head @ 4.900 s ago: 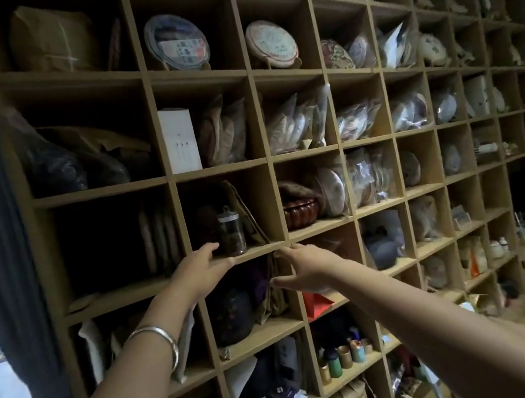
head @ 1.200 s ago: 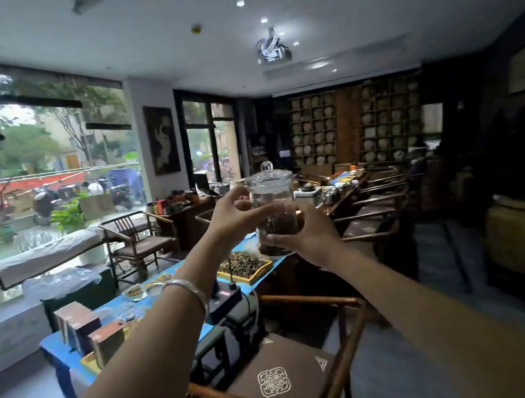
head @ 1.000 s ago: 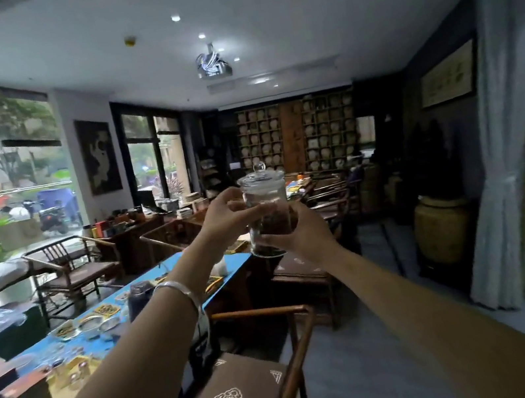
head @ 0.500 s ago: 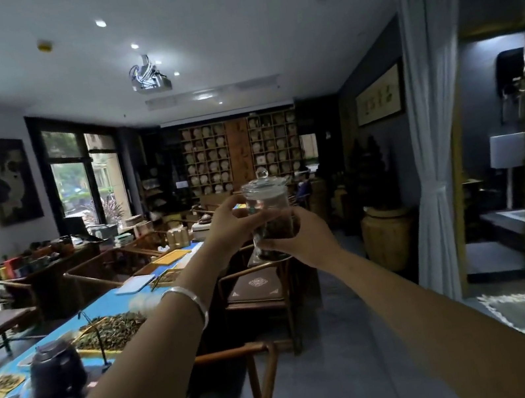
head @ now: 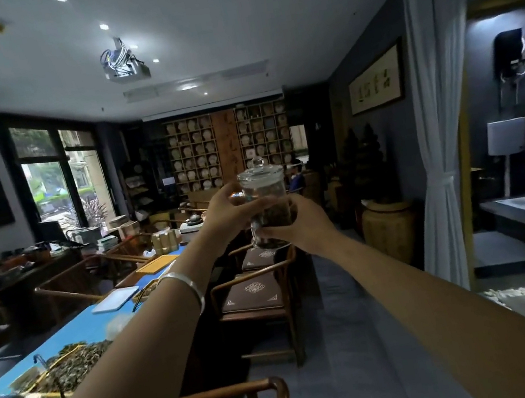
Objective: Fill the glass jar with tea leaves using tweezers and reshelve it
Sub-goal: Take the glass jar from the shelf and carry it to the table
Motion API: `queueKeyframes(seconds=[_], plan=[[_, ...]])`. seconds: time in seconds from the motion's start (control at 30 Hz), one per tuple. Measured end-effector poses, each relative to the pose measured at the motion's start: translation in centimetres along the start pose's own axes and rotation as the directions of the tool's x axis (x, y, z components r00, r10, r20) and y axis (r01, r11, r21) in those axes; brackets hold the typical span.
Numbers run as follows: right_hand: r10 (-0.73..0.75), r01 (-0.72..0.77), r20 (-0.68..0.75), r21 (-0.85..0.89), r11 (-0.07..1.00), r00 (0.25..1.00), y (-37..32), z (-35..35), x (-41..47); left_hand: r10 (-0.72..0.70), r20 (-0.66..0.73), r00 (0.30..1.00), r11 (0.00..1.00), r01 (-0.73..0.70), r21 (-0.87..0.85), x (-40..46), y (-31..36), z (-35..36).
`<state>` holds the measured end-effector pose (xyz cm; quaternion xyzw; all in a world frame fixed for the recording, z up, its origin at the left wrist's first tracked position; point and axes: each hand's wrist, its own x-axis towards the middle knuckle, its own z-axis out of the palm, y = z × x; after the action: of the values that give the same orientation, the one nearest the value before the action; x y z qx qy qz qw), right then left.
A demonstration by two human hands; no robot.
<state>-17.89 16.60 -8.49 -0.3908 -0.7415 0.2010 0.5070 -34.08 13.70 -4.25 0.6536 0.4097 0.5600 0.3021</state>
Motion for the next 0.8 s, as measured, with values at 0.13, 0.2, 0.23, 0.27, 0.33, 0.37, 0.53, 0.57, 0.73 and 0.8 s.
queueKeyframes(seconds=[0.13,0.2,0.23,0.27,0.33,0.37,0.53,0.57,0.73,0.8], plan=[[0.0,0.0,0.006,0.011,1.0,1.0,4.0,0.6,4.4,-0.003,-0.004,1.0,1.0,0.003,0.015,5.2,-3.0,0.6],[-0.004,0.004,0.012,0.014,1.0,1.0,6.3,0.7,6.8,-0.005,-0.023,1.0,1.0,0.005,0.01,8.0,-4.6,1.3],[-0.012,0.012,0.017,0.02,1.0,1.0,7.5,0.7,8.2,-0.002,-0.028,1.0,1.0,0.002,0.011,9.5,-5.5,1.6],[-0.022,0.022,0.024,0.028,0.999,0.999,8.9,0.7,9.6,0.002,-0.028,1.0,1.0,-0.001,0.015,11.2,-6.4,2.1],[-0.047,0.046,0.03,0.042,0.998,0.998,11.8,0.4,12.6,0.0,-0.031,1.0,1.0,0.0,0.012,14.7,-8.3,3.2],[-0.061,0.06,0.027,0.045,0.997,0.998,13.3,0.2,14.4,-0.003,-0.042,0.999,1.0,0.003,0.007,16.6,-9.2,3.7],[-0.066,0.063,0.055,0.055,0.997,0.996,20.6,-1.0,23.6,-0.022,-0.066,0.998,1.0,0.023,0.005,26.7,-13.3,6.3],[-0.066,0.064,0.056,0.05,0.997,0.996,22.0,-1.1,25.3,-0.03,-0.07,0.997,1.0,0.031,0.003,28.6,-14.3,6.7],[-0.04,0.031,0.119,0.081,0.996,0.992,28.7,0.1,32.4,-0.067,-0.121,0.99,0.997,0.072,0.036,36.2,-19.8,7.9],[-0.023,0.007,0.146,0.113,0.994,0.989,31.3,1.4,34.6,-0.1,-0.139,0.985,0.993,0.107,0.045,38.7,-22.2,7.7]])
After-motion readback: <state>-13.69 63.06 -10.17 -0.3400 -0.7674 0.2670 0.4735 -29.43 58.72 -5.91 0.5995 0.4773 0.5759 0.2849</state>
